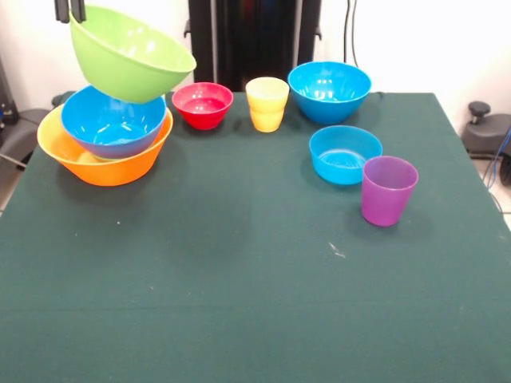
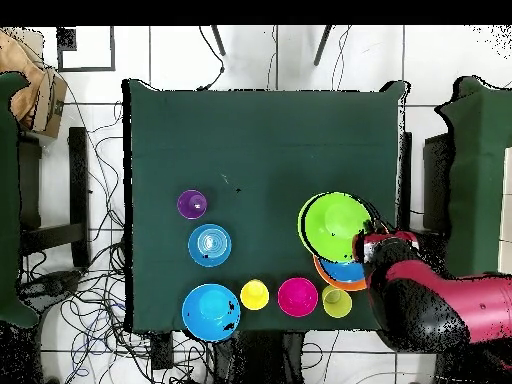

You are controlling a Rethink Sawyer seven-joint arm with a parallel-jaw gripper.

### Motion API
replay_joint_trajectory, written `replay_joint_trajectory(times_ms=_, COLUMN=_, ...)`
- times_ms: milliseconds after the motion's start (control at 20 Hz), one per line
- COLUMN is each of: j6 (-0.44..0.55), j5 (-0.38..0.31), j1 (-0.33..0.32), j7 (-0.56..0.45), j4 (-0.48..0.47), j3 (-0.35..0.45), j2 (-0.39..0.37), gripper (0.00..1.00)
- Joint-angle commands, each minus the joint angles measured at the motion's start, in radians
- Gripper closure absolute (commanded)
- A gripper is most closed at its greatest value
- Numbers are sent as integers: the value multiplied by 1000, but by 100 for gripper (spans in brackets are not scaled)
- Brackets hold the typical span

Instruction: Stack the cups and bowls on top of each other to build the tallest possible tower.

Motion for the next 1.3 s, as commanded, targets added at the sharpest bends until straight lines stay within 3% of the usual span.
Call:
replay_joint_trajectory(times_ms=50, j6=-30, j5=-68, j1=54, j7=-56, j4=81, j3=-56, j2=9, gripper=100)
replay_joint_trajectory(times_ms=250, j6=-33, j5=-83, j1=72, j7=-28, j4=83, j3=-80, j2=-13, gripper=100)
replay_joint_trajectory(times_ms=1300, j6=-97, j5=-122, j1=138, j7=21, j4=82, j3=-185, j2=16, gripper=100)
